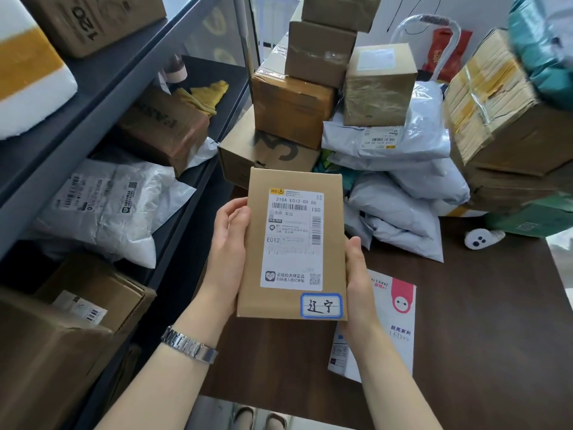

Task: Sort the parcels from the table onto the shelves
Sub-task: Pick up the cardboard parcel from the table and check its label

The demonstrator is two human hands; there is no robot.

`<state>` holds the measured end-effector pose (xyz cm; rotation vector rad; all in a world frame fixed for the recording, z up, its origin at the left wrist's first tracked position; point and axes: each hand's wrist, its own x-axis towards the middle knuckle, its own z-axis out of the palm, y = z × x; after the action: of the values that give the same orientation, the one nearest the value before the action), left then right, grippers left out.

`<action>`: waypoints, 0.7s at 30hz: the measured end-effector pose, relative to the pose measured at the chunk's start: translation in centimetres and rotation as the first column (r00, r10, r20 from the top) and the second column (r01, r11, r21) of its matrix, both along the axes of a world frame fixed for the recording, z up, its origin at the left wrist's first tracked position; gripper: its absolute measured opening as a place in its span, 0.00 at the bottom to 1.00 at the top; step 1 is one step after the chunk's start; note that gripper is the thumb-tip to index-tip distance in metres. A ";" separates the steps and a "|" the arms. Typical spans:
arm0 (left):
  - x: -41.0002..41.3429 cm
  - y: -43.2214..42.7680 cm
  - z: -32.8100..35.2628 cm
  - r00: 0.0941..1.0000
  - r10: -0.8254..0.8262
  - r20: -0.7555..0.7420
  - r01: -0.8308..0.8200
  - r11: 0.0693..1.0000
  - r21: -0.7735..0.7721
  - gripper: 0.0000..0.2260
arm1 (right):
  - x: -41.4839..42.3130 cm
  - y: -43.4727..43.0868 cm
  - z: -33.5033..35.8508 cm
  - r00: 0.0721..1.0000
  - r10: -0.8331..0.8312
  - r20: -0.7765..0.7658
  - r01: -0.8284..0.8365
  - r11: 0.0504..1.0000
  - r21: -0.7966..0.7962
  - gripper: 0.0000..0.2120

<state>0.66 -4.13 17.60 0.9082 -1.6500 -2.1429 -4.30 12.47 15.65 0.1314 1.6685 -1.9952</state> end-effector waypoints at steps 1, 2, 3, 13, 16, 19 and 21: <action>0.0 -0.1 0.1 1.000 -0.005 -0.008 0.005 1.000 -0.006 0.07 | 0.2 -0.1 0.3 1.000 0.029 -0.003 -0.029 0.999 -0.014 0.32; 0.0 -0.2 0.2 1.000 -0.014 -0.017 0.014 1.000 -0.011 0.08 | 0.3 -0.2 0.4 0.998 0.056 -0.011 -0.056 0.998 -0.027 0.32; 0.0 -0.3 0.2 0.999 -0.023 -0.029 0.022 1.000 -0.016 0.08 | 0.4 -0.3 0.5 0.997 0.073 -0.018 -0.073 0.997 -0.032 0.32; 0.7 0.2 0.8 0.979 -0.182 -0.095 0.178 0.983 -0.042 0.20 | 0.6 -0.1 1.6 0.995 0.050 -0.090 -0.056 0.997 -0.060 0.38; 0.8 0.2 1.3 0.968 -0.211 -0.132 0.202 0.976 -0.079 0.21 | 0.5 -0.1 2.6 0.975 -0.025 -0.221 0.011 0.998 -0.068 0.31; 0.5 -0.3 3.3 0.950 -0.206 -0.234 0.176 0.974 -0.143 0.23 | -0.2 -0.2 4.7 0.934 -0.060 -0.353 0.023 0.994 -0.108 0.33; 0.2 -0.5 4.7 0.932 -0.209 -0.295 0.159 0.970 -0.184 0.24 | -0.8 -0.5 6.1 0.911 -0.069 -0.408 0.017 0.991 -0.131 0.34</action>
<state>0.83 -4.63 22.34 0.3548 -1.7634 -2.1016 -5.08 11.95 21.72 -0.3242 1.7908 -2.2703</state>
